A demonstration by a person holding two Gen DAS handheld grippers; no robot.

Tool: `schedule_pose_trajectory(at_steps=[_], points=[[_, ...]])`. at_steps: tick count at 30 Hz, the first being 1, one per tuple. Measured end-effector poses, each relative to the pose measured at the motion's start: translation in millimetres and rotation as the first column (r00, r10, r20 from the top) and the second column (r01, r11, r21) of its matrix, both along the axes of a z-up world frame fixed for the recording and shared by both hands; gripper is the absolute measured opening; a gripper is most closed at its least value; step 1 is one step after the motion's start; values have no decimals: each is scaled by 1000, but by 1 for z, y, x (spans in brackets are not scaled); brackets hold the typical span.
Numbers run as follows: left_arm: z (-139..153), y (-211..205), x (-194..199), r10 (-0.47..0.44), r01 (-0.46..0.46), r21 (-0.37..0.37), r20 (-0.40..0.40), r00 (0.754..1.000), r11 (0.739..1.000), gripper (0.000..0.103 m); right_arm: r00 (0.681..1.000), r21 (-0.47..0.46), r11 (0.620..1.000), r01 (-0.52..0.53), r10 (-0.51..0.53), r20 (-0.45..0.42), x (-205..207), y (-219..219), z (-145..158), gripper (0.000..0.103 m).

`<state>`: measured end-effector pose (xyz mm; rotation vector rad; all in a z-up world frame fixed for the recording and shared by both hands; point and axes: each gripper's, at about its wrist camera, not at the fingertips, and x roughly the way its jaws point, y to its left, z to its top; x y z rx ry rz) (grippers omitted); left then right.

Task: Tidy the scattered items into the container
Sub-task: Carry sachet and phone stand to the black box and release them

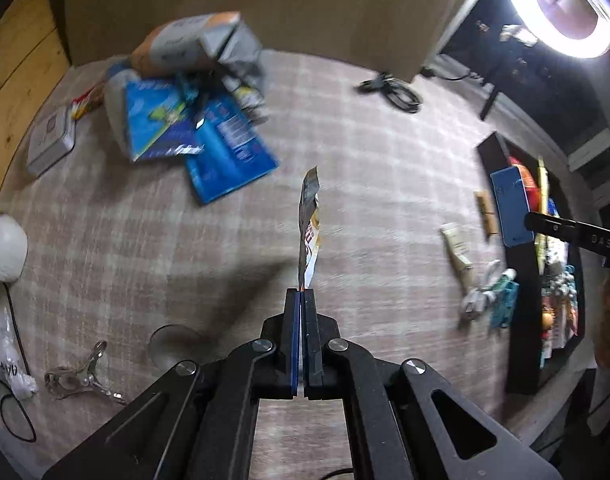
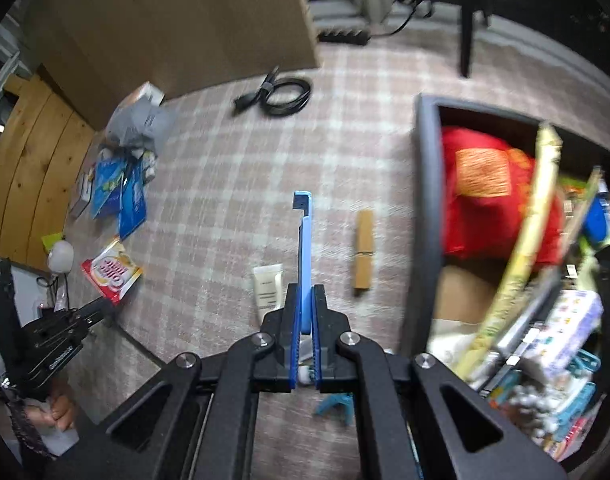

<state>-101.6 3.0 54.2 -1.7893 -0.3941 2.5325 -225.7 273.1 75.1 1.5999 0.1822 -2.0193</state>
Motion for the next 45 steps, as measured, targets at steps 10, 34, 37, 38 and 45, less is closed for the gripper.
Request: schedule_pose_trajectory(at_steps=[10, 34, 37, 38, 45], points=[[51, 61, 9, -164, 166, 40, -69, 984, 985, 0, 989, -49, 990, 131, -134, -69, -1, 75, 32, 5], [102, 267, 20, -574, 581, -15, -185, 798, 813, 47, 888, -26, 903, 429, -427, -169, 18, 240, 56, 43], [101, 262, 20, -571, 577, -19, -180, 801, 816, 47, 895, -20, 911, 411, -408, -183, 21, 232, 58, 43], [101, 260, 19, -570, 577, -17, -180, 802, 817, 47, 897, -23, 913, 406, -404, -182, 22, 230, 58, 43], [97, 244, 14, -545, 552, -12, -174, 820, 834, 47, 913, -37, 927, 373, -373, -161, 24, 213, 56, 43]])
